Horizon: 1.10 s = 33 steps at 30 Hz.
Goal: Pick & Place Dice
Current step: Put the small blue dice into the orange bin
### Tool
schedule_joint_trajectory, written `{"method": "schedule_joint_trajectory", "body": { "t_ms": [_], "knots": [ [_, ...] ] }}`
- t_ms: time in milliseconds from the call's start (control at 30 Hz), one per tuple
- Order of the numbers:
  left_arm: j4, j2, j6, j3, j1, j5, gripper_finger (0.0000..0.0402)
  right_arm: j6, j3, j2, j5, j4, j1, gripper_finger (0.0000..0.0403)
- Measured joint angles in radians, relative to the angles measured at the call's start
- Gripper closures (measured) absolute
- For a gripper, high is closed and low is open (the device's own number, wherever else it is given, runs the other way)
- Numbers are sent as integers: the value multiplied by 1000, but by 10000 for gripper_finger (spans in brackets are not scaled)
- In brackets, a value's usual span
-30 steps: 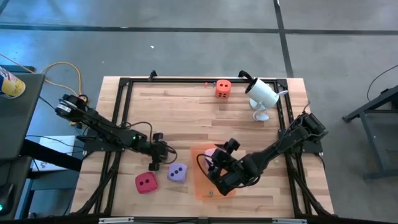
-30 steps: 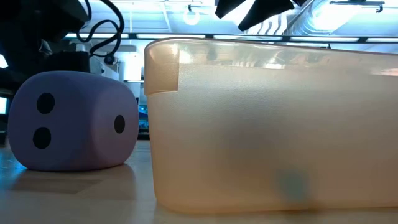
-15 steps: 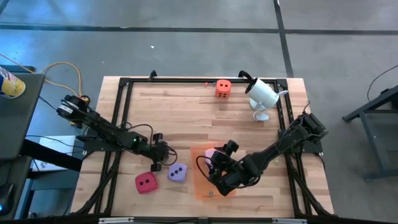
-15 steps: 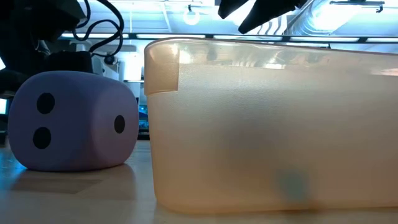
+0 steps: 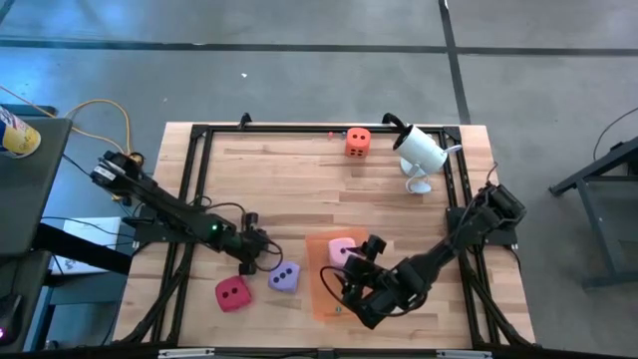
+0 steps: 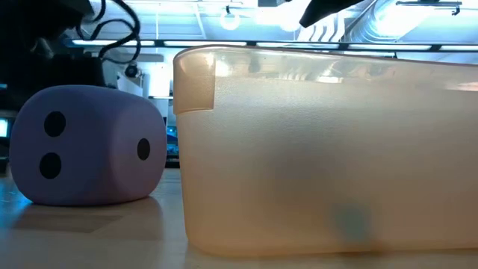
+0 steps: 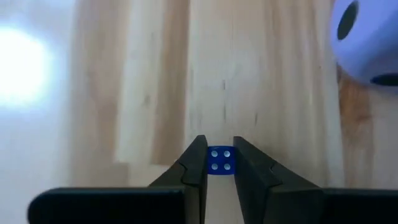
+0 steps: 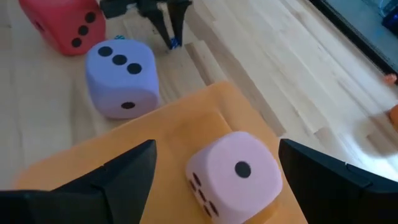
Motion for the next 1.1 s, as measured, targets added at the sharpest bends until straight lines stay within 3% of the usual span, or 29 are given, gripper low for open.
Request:
{"method": "schedule_joint_trajectory", "body": {
  "t_ms": [167,233,333,533,600,833,967,1100],
  "knots": [
    [-317,-50,-17,201,-3,-111,357,91,1,0,19,-72,29,76],
    [-343,-65,23,274,-9,-134,357,138,1,0,45,-113,43,76],
    [-241,-67,121,357,-9,-88,357,245,1,0,100,-207,63,76],
    [181,-37,313,375,-10,248,357,474,1,0,166,-420,88,76],
    [291,-9,318,378,-9,304,357,512,1,0,165,-447,88,76],
    [468,235,294,397,-9,293,357,498,1,-1,202,-434,91,76],
    [461,359,289,487,-11,288,357,497,1,-1,200,-420,96,76],
    [331,469,286,605,-20,287,357,496,1,-1,187,-401,102,76]
  ]
}}
